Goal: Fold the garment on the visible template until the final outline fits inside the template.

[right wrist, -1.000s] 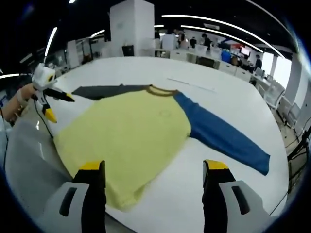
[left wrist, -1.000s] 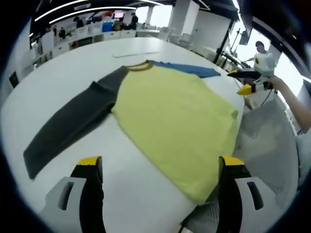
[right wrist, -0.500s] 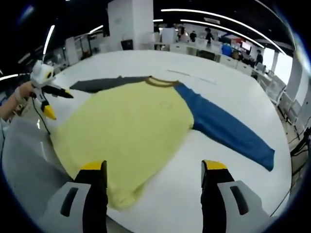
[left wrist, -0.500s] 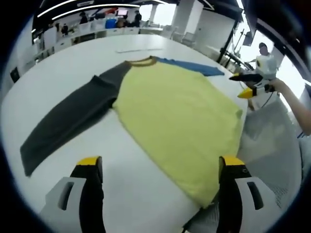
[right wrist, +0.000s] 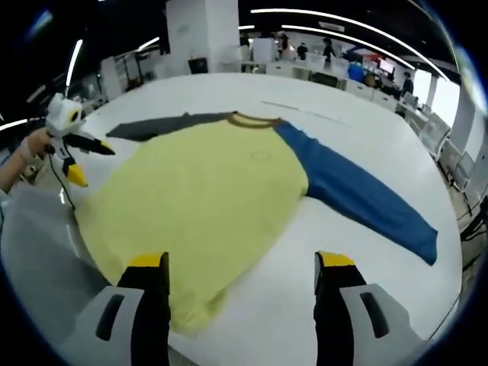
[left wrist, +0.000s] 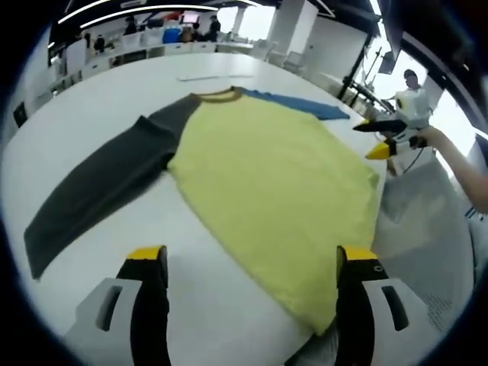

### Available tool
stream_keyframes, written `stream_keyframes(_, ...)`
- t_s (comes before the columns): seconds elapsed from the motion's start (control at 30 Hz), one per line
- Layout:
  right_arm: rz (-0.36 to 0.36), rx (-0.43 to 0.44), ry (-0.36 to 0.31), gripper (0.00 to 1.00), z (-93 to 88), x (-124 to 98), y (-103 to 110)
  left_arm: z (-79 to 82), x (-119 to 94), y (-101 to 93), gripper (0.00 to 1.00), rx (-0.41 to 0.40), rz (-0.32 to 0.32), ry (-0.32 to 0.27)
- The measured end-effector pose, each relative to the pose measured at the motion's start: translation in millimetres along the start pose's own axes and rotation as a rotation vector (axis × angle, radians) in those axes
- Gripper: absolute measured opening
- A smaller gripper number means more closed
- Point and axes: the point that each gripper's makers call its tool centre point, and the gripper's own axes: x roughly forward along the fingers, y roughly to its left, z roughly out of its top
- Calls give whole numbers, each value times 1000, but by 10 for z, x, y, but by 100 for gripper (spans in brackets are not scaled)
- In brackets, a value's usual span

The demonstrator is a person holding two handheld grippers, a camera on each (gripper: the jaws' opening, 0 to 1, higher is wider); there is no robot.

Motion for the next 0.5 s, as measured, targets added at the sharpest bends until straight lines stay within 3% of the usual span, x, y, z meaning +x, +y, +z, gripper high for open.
stream_keyframes(0.17, 12, 6, 15, 74, -39, 48, 16, 0, 6, -19, 81, 0, -7, -4)
stream_keyframes(0.3, 20, 9, 22, 70, -58, 76, 31, -39, 17, -30, 76, -9, -15, 16)
stream_keyframes(0.5, 16, 16, 41, 62, -107, 149, 4, -16, 48, -16, 67, -15, -8, -3)
